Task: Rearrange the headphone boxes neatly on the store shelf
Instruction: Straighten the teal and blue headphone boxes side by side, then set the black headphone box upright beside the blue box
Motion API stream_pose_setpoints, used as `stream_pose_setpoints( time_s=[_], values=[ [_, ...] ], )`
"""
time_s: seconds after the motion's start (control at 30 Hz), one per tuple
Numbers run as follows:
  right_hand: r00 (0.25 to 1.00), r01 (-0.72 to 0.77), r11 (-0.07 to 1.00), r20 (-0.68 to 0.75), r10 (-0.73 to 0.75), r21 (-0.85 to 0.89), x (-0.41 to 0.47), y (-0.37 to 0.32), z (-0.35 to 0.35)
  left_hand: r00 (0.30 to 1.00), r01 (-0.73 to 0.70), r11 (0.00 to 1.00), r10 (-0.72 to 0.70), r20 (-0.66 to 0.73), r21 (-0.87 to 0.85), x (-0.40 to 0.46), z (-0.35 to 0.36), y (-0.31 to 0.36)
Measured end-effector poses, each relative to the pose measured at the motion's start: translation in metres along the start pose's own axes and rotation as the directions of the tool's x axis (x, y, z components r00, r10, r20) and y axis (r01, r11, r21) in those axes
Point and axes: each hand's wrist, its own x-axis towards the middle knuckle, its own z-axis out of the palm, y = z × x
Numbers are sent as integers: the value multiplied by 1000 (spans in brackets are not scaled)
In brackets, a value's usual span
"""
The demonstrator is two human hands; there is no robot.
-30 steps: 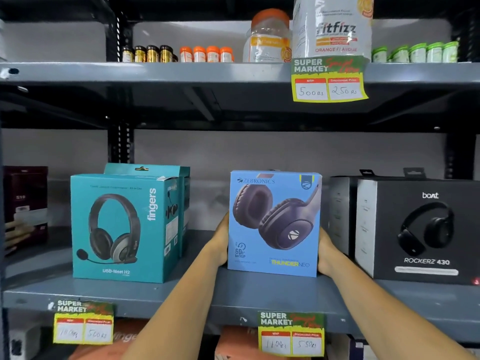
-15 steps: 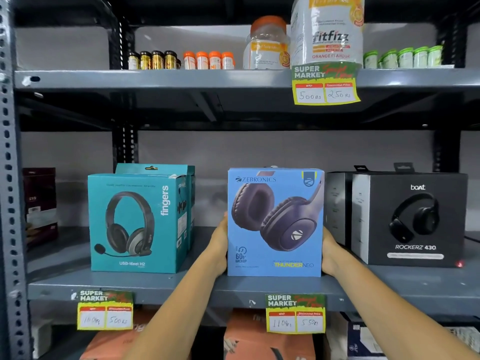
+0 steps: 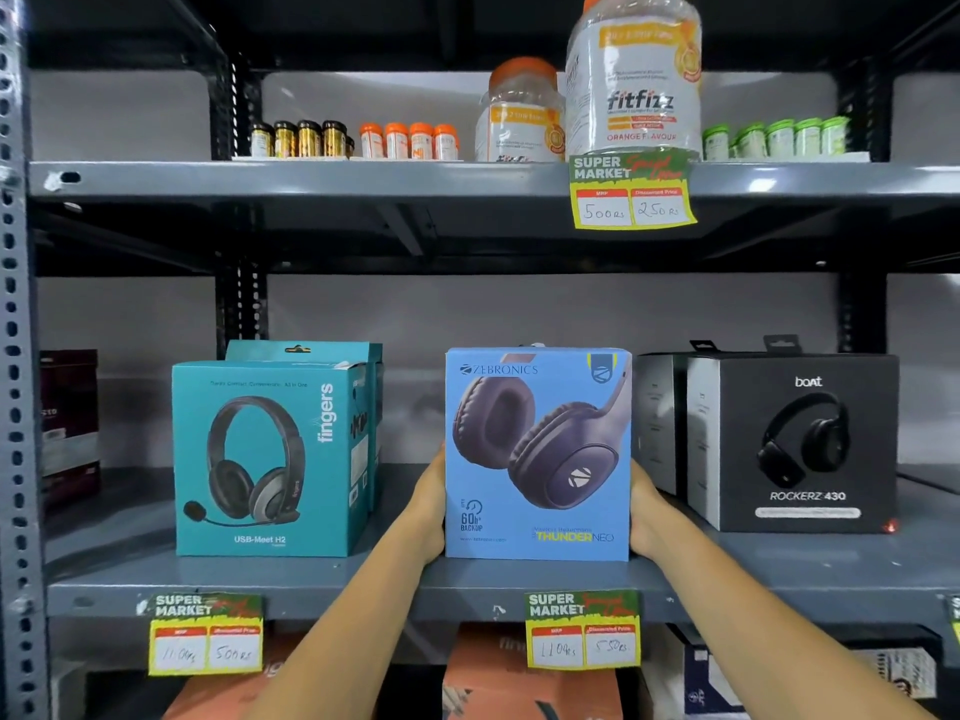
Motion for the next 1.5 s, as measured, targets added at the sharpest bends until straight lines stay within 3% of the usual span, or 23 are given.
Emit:
stream_pose_setpoints(
  time_s=[0.13, 0.2, 0.23, 0.3, 0.37, 0.5, 0.57, 0.67, 0.83, 0.9, 1.03, 1.07, 1.13, 1.2, 1.23, 1.3, 1.5],
  values=[
    [1000, 24, 999, -1, -25, -42, -8, -3, -2, 984, -93, 995, 87, -155, -29, -17, 5, 5],
    [993, 89, 995, -71, -92, -41, -9, -5, -9, 923, -301, 954, 288, -255, -10, -30, 9, 8],
    [979, 169, 985, -108, -172, -41, -11, -7, -12, 857, -442, 896, 434, -279, 36, -40, 15, 11],
    [906, 397, 909, -105, -410, -127, -27, -15, -17, 708, -655, 746, 660, -249, 115, -63, 37, 18],
    [811, 564, 804, -57, -582, -186, -48, -28, -25, 612, -764, 633, 772, -173, 121, -82, 72, 22],
    [649, 738, 631, -6, -761, -238, -76, -80, -118, 536, -833, 540, 842, -62, 122, -99, 215, 5],
    [612, 772, 585, 39, -790, -249, -79, -99, -147, 590, -804, 591, 806, -35, 57, -101, 254, 0],
    [604, 784, 578, 63, -795, -229, -82, -102, -145, 601, -798, 600, 799, 4, 59, -83, 258, -4],
    [636, 751, 601, 54, -770, -276, -67, -98, -174, 774, -627, 776, 630, -52, 67, -30, 279, -33],
    [626, 741, 607, -29, -779, -288, -52, -100, -206, 837, -537, 841, 541, -81, 61, -8, 294, -43],
    [604, 684, 683, -325, -728, -256, -15, -103, -260, 955, -247, 969, 243, -168, -5, 34, 298, -53],
    [630, 647, 730, -385, -675, -221, -6, -103, -272, 971, -181, 983, 174, -165, -26, 41, 298, -56],
    [765, 464, 872, -428, -482, -153, 17, -98, -293, 985, -104, 994, 100, -141, -22, 51, 298, -60],
    [917, 173, 980, -346, -197, -98, 35, -91, -306, 991, -71, 997, 68, -118, -22, 62, 302, -64],
    [958, 68, 994, -275, -87, -81, 42, -88, -310, 994, -49, 998, 45, -101, -32, 66, 303, -66],
    [984, -22, 996, -178, 6, -85, 53, -86, -312, 998, -11, 999, 9, -62, -39, 74, 305, -69],
    [995, 1, 999, -103, -5, -34, 72, -73, -307, 996, -16, 1000, 16, -90, 2, 97, 298, -65]
  ],
)
